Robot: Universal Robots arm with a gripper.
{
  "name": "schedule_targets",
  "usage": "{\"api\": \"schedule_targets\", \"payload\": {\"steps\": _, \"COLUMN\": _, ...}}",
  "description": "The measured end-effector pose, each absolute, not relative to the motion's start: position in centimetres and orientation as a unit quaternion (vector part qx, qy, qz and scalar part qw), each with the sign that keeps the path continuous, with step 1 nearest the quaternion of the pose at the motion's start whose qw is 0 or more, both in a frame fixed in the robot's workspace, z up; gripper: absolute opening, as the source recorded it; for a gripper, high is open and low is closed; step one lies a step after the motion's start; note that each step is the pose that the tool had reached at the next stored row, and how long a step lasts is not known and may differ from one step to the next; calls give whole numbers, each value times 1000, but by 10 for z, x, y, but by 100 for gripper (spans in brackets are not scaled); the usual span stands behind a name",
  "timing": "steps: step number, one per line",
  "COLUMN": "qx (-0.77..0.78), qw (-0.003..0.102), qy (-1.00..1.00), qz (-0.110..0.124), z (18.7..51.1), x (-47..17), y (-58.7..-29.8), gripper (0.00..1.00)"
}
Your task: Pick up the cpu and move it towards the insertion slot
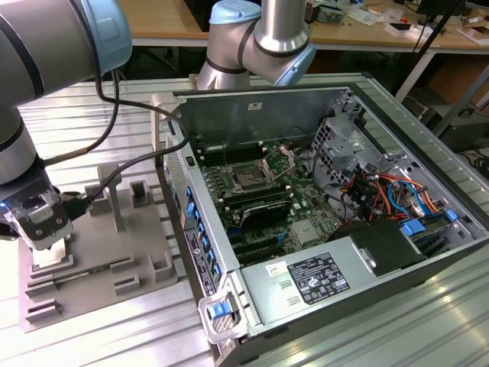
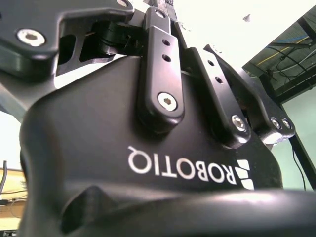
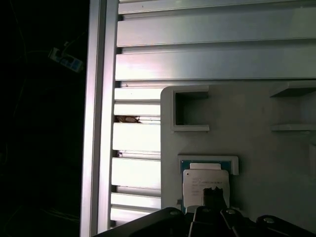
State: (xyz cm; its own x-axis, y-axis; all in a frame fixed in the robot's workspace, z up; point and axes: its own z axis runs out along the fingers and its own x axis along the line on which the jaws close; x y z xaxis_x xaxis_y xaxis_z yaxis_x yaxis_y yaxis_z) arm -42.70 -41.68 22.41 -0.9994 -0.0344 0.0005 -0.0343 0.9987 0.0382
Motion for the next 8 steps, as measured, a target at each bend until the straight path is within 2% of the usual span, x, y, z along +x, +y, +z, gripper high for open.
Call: {"api": "schedule_targets", "payload": {"steps": 8, "qx": 17, "qw": 1, "qy": -1000, "qz": -19, "z": 218, "x": -428, "y": -417, "gripper": 11}}
